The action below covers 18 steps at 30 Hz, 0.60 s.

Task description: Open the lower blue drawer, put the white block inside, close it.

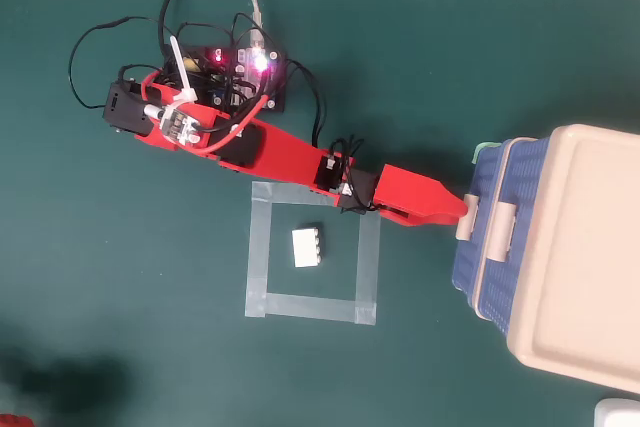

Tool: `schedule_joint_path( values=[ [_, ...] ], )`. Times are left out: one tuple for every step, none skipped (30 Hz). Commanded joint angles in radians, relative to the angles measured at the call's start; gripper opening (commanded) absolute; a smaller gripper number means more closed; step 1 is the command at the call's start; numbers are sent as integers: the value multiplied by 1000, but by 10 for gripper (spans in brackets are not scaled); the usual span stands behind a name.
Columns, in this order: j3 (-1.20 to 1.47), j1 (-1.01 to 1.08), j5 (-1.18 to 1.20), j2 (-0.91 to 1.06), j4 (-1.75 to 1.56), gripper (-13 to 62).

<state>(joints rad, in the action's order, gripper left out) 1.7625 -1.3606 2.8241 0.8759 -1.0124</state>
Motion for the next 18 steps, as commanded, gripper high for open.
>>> schedule_joint_path(
  values=[
    [-26,-12,21,29,-23,126],
    [-26,-12,21,31,-15,99],
    [-26,-12,21,32,-9,76],
    [-28,-12,21,34,-3,59],
    [-28,-12,23,35,2,47],
    [-29,-12,25,37,8,45],
    [-29,-12,26,38,12,45],
    [-31,-12,28,38,14,45],
    [-34,-12,28,38,14,45],
    [-41,-12,29,38,14,46],
    [-55,-12,29,38,14,47],
    [-72,-12,29,35,14,47],
    [-87,-11,29,32,17,47],
    [-106,-12,29,28,25,49],
    [-117,-12,29,26,37,50],
    [-127,-12,29,25,52,50],
    [-135,-12,29,26,63,52],
    [-140,-12,29,26,66,59]
  ],
)
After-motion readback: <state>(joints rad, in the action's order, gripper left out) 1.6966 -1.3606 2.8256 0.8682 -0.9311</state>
